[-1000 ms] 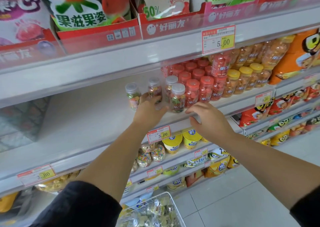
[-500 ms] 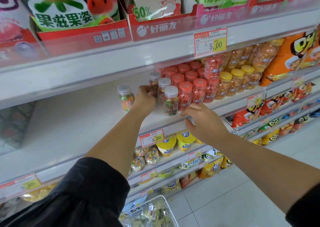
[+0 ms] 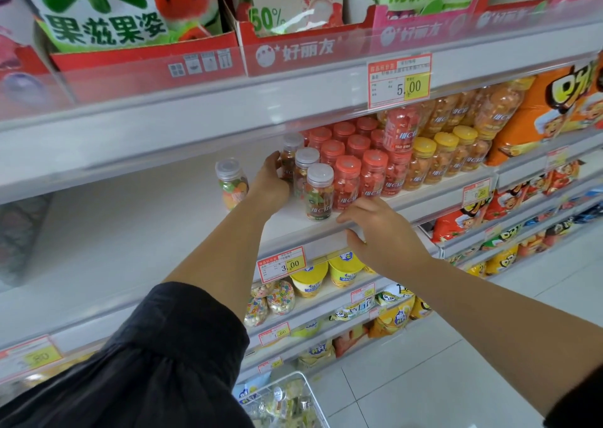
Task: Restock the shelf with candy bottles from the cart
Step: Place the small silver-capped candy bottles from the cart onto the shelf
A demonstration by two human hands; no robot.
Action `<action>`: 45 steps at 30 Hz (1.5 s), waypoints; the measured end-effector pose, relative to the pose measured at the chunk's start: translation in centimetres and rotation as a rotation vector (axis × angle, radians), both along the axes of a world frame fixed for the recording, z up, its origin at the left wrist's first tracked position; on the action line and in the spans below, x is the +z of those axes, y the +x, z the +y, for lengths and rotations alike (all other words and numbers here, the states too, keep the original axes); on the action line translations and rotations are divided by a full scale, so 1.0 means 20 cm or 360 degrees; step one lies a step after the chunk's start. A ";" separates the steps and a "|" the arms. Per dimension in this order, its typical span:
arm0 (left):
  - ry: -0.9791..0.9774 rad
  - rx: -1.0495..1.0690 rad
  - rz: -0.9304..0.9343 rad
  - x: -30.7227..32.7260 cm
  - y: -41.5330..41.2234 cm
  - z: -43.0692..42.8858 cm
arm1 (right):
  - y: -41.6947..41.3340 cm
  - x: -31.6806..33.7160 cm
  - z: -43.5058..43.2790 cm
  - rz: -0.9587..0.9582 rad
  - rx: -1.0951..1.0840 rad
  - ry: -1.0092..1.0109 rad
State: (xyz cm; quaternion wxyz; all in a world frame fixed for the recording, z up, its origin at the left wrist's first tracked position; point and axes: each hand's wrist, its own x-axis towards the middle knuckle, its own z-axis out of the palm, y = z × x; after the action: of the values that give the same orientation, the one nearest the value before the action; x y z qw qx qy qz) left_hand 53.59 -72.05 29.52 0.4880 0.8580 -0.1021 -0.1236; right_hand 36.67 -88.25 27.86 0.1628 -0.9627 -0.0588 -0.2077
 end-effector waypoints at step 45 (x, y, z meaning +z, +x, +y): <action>-0.0007 0.0373 -0.0197 -0.06 -0.05 0.32 | 0.02 -0.07 -0.01 -0.0213 0.0066 -0.0010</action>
State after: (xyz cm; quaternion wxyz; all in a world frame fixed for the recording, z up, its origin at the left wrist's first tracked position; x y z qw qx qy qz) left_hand 52.67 -65.57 28.37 0.4936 0.8690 -0.0314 -0.0122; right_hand 37.12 -88.53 26.56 0.1598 -0.9458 -0.0901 -0.2679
